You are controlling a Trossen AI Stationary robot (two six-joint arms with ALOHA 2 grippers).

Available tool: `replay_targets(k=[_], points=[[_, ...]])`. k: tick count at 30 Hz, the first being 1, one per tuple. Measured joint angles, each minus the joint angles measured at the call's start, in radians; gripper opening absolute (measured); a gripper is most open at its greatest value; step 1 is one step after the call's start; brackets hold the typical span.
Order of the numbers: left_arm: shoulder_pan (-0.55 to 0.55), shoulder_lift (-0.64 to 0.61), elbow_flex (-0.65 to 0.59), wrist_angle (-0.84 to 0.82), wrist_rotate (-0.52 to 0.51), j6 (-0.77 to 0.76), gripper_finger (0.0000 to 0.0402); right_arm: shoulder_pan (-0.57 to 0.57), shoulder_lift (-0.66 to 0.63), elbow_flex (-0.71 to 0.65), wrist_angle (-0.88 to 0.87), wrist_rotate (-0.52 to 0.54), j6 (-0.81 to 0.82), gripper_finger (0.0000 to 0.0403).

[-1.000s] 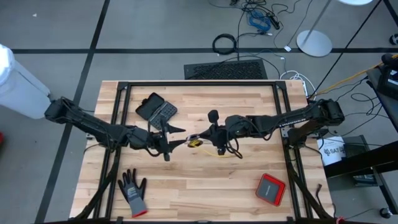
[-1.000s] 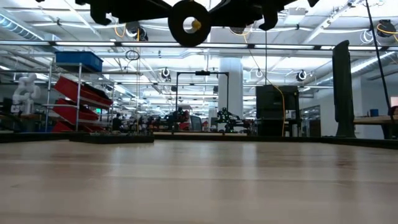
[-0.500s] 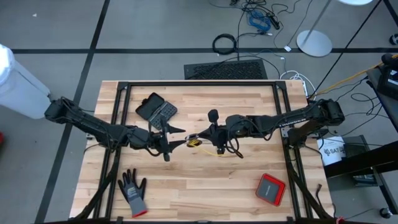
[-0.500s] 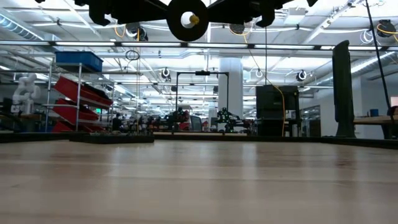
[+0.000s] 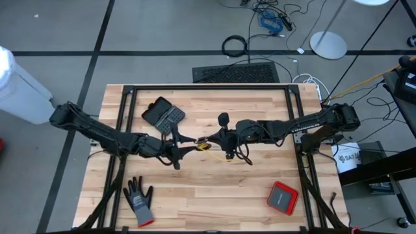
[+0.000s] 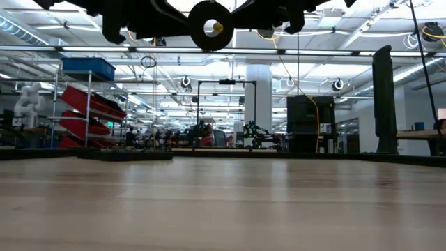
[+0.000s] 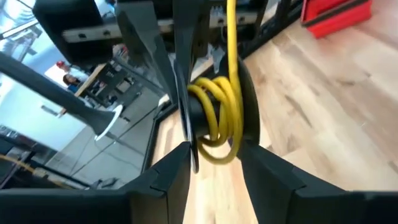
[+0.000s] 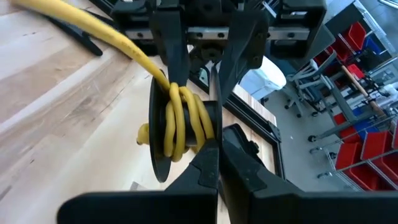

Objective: Coil cords
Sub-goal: Uncoil the yellow wire from the spool

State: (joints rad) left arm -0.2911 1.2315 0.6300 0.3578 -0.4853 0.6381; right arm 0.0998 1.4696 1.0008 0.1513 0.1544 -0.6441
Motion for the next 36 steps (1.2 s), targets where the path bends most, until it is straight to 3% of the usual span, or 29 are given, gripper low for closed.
replay_targets(k=[22,34,36], points=[[0.01,0.002,0.0,0.082,-0.024,0.003,0.014,0.0,0.0,0.0,-0.007,0.0,0.0,0.0],[0.01,0.002,0.0,0.078,-0.028,0.0,0.0014,0.0,0.0,0.0,-0.006,0.003,0.0,0.0],[0.011,0.002,0.0,0.078,-0.03,0.0,0.0008,0.0,0.0,0.0,-0.006,0.003,0.0,0.0]])
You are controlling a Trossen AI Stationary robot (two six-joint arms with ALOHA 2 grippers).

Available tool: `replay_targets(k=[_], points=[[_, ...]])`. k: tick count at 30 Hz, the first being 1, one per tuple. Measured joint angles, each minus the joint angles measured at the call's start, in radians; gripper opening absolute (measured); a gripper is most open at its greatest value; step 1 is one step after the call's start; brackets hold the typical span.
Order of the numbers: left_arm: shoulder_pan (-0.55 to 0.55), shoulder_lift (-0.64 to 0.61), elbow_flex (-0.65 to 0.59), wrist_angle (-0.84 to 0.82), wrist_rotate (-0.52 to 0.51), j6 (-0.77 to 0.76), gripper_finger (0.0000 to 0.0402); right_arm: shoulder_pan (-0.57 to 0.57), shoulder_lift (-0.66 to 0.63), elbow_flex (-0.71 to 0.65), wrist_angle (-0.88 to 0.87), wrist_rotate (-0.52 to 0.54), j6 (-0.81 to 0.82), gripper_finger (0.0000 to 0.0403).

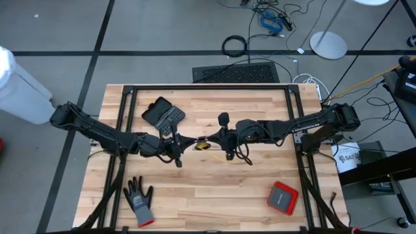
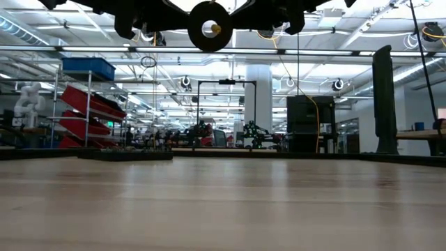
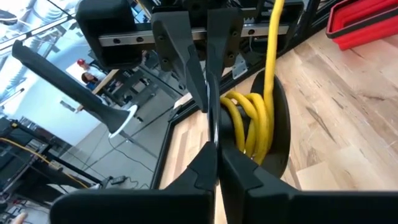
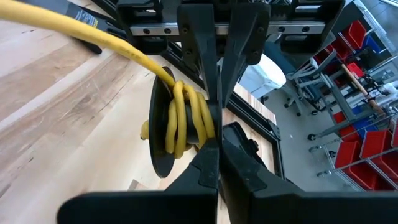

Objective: Coil cords
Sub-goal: Uncoil the yellow wire from the spool

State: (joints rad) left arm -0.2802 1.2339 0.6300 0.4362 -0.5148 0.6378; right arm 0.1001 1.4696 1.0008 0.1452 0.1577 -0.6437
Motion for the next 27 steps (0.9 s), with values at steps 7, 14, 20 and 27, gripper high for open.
replay_targets(k=[7,14,20,27], points=[[-0.001,0.0,0.0,0.001,-0.011,0.001,0.0005,0.0,0.0,0.0,0.0,0.003,0.006,0.0],[0.0,0.0,0.0,0.0,-0.016,0.004,0.0004,0.001,0.0,0.0,-0.022,0.049,0.031,0.0032],[-0.001,0.0,0.0,-0.001,-0.016,0.007,0.0003,0.007,-0.032,0.0,-0.06,0.054,0.076,0.0088],[-0.001,0.0,0.0,-0.002,-0.016,0.007,0.0002,0.014,-0.152,0.0,-0.213,0.125,0.167,0.0146]])
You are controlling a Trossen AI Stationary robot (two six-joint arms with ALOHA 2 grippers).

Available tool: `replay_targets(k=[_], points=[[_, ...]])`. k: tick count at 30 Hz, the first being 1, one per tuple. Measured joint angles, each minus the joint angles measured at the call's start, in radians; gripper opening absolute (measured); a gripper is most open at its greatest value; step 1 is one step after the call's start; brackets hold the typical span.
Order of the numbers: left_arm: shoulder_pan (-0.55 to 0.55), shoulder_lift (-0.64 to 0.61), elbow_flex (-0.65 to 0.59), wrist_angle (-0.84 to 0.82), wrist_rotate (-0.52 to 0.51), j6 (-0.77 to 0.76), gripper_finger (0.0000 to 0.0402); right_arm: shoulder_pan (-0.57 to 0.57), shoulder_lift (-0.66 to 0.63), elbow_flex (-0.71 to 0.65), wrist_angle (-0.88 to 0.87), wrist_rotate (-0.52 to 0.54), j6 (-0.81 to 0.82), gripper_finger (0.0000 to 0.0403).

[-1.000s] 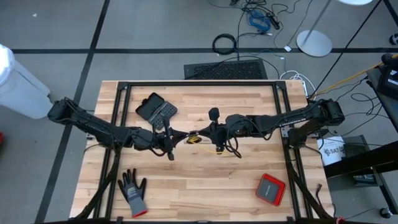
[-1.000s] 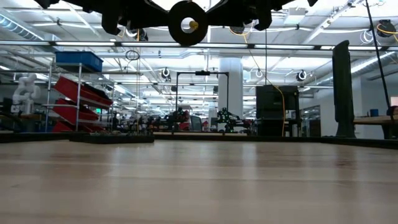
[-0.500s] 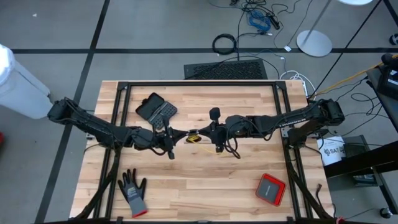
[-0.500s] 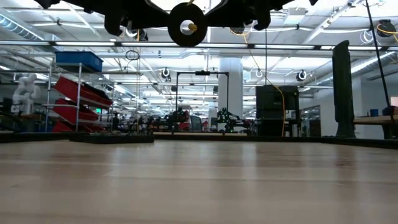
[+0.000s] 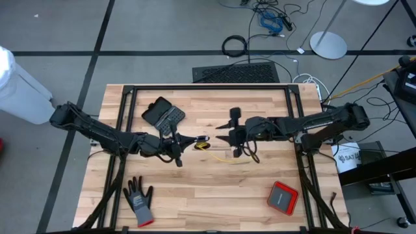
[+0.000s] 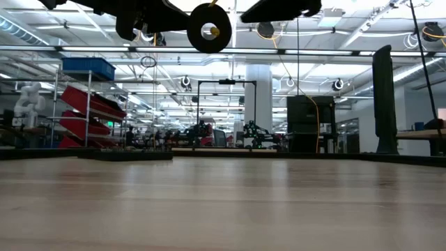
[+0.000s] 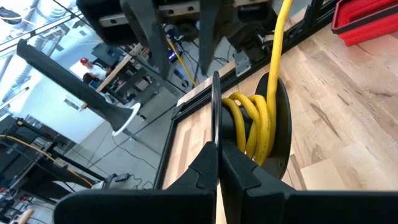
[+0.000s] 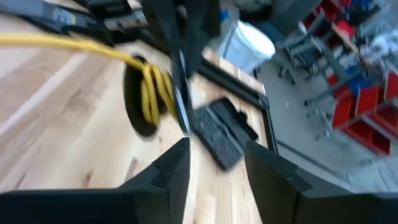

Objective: Coil cords
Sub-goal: Uncoil the yellow wire from the spool

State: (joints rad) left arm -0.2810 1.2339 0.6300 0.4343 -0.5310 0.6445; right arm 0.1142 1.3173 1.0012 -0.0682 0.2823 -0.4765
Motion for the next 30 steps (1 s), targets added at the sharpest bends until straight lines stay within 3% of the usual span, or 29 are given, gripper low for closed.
replay_targets(k=[9,13,16,20,30], points=[[0.0,0.0,0.0,-0.006,-0.093,0.019,0.0002,0.05,-0.154,0.0,-0.159,0.001,0.246,0.0173],[0.0,0.0,0.0,-0.001,-0.188,0.019,0.0002,0.086,-0.177,0.026,-0.221,0.002,0.326,0.018],[0.0,0.0,0.0,0.005,-0.258,0.018,0.0002,0.109,-0.146,0.087,-0.326,0.022,0.361,0.0183],[0.001,0.0,0.003,0.003,-0.272,0.019,0.0002,0.132,-0.075,0.143,-0.402,0.109,0.375,0.0183],[-0.008,0.0,0.024,-0.03,-0.347,0.053,0.0001,0.133,0.066,0.277,-0.497,0.155,0.363,0.0183]])
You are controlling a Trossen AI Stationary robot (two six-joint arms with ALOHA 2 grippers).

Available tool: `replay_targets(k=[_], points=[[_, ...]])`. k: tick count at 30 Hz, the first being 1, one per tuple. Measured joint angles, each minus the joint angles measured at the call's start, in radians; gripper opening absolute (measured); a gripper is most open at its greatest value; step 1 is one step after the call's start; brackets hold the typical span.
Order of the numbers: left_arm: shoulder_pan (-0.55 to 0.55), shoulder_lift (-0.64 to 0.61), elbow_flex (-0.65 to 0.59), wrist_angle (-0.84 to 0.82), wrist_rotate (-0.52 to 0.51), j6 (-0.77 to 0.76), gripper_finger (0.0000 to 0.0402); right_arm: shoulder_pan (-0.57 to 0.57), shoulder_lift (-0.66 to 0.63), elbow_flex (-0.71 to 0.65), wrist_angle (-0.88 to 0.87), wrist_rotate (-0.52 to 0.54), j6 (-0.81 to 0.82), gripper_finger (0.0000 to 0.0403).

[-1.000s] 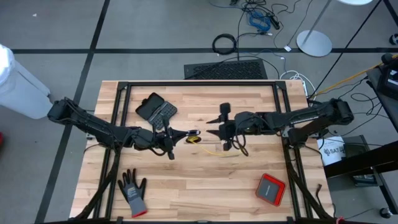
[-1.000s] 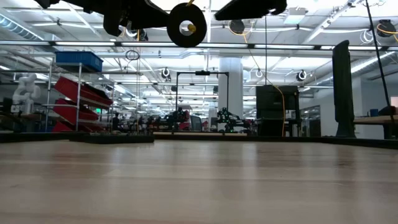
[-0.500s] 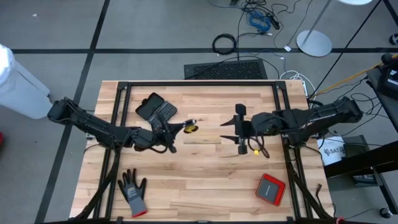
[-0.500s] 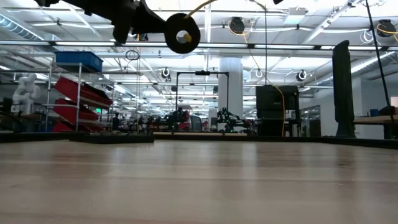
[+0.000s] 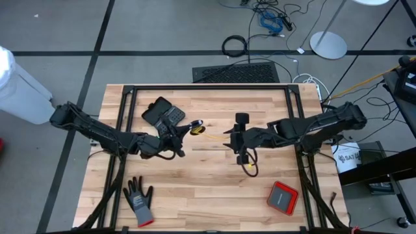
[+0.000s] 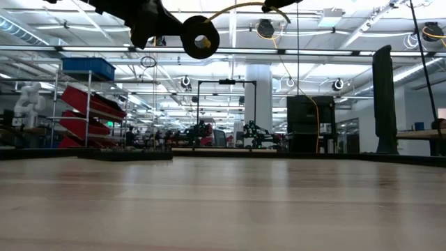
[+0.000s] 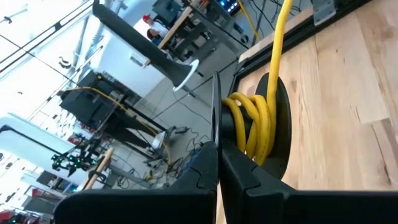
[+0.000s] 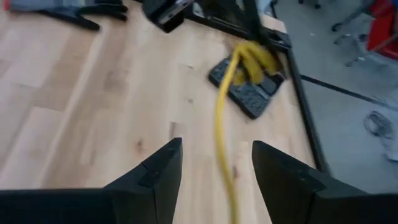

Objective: Coil cords
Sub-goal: Uncoil the yellow wire from the spool

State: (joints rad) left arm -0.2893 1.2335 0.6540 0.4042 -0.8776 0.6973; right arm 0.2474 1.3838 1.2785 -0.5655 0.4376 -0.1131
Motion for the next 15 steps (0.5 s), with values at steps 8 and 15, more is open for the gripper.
replay_targets(k=[8,15], points=[[-0.001,0.0,0.0,-0.005,-0.015,0.0,0.0001,0.004,0.026,0.071,-0.145,0.031,0.079,0.0149],[-0.001,0.0,0.0,-0.002,-0.019,-0.001,0.0001,0.003,0.026,0.071,-0.188,0.001,0.12,0.0117]])
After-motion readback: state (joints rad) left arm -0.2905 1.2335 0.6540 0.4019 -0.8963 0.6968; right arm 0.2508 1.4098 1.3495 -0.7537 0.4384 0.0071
